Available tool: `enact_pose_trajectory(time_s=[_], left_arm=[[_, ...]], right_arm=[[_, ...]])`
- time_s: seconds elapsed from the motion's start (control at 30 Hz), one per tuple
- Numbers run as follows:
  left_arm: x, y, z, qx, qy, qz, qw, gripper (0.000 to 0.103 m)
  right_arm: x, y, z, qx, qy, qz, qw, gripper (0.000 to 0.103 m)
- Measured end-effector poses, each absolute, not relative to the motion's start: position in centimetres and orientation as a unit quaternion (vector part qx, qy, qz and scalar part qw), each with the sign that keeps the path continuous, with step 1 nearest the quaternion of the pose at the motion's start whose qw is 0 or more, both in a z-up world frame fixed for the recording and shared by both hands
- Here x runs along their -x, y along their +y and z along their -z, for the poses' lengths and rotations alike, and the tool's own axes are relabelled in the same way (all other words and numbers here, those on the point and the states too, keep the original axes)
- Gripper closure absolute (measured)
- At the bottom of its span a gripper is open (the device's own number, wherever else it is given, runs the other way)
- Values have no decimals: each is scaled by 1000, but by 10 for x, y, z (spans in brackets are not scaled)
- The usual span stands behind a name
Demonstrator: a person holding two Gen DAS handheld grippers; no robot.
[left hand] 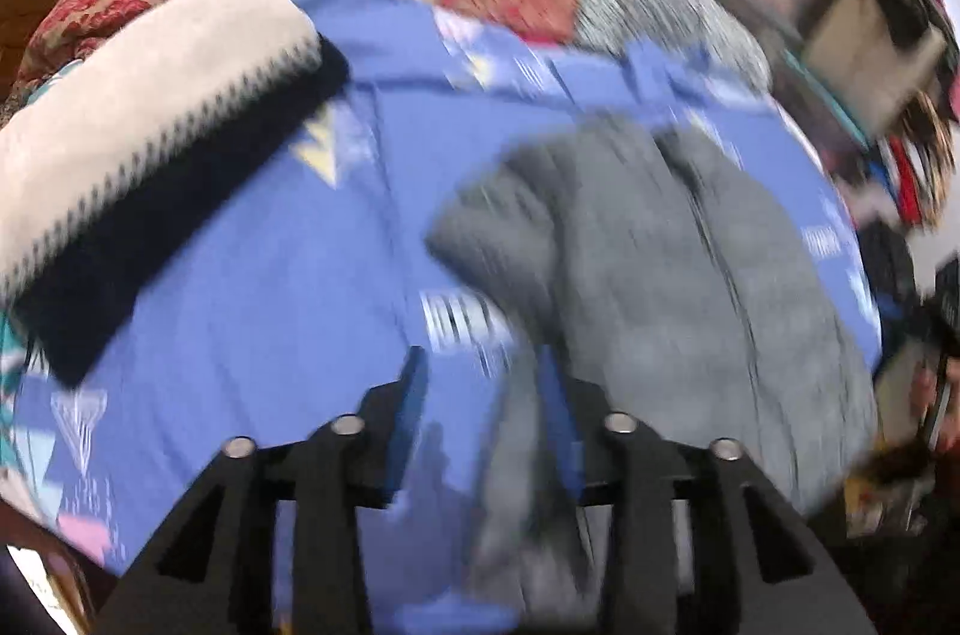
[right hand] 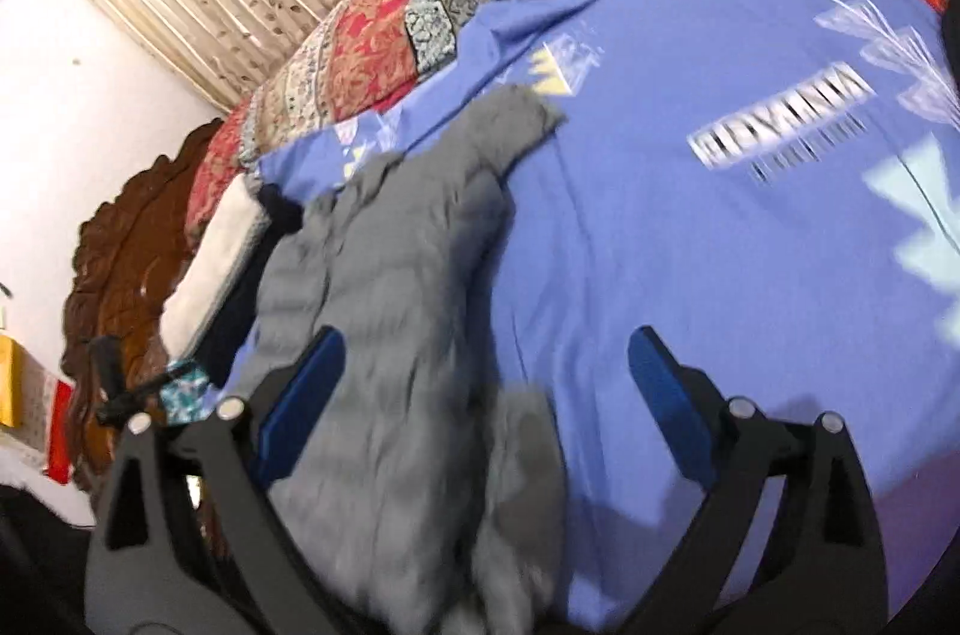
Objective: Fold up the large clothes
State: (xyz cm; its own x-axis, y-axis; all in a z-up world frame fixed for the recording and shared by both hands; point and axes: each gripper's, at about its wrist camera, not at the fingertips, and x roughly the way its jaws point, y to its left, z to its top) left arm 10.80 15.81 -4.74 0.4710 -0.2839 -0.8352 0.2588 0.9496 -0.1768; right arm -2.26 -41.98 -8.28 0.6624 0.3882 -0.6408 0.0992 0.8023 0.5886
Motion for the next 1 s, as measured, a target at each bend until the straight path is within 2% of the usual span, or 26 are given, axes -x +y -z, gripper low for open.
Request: enact_pose_trajectory(time_s=[0.03,0.1,0.3,0.33,0.37,0.4,0.43,0.5,0.53,0.73,0.87,1.0], left_arm=[[-132,160,52,26,492,158,856,29],[-173,159,70,58,513,170,839,26],[-250,126,160,186,604,217,744,25],[-252,122,169,209,606,223,735,25],[-249,117,172,220,601,222,736,25],[-242,113,171,222,593,218,743,34],[-236,111,164,222,582,217,752,57],[-220,115,140,230,551,226,770,72],[-212,118,127,234,532,229,781,75],[-150,142,1,232,395,259,851,77],[-89,170,-103,232,264,275,895,77],[-20,178,-215,194,126,271,934,77]], right_arm=[[3,-414,85,-299,401,-87,861,11],[-25,-397,93,-295,404,-100,860,11],[-115,-351,131,-287,444,-123,840,11],[-124,-344,138,-293,452,-130,832,21],[-130,-339,141,-294,462,-137,825,37],[-138,-331,143,-287,477,-141,819,64],[-139,-325,136,-276,475,-139,824,79],[-128,-315,105,-245,444,-153,848,91],[-121,-312,89,-226,428,-153,861,93],[-37,-286,-75,-90,234,-162,954,95],[36,-268,-177,-26,86,-157,984,95],[91,-254,-255,8,-25,-133,991,95]])
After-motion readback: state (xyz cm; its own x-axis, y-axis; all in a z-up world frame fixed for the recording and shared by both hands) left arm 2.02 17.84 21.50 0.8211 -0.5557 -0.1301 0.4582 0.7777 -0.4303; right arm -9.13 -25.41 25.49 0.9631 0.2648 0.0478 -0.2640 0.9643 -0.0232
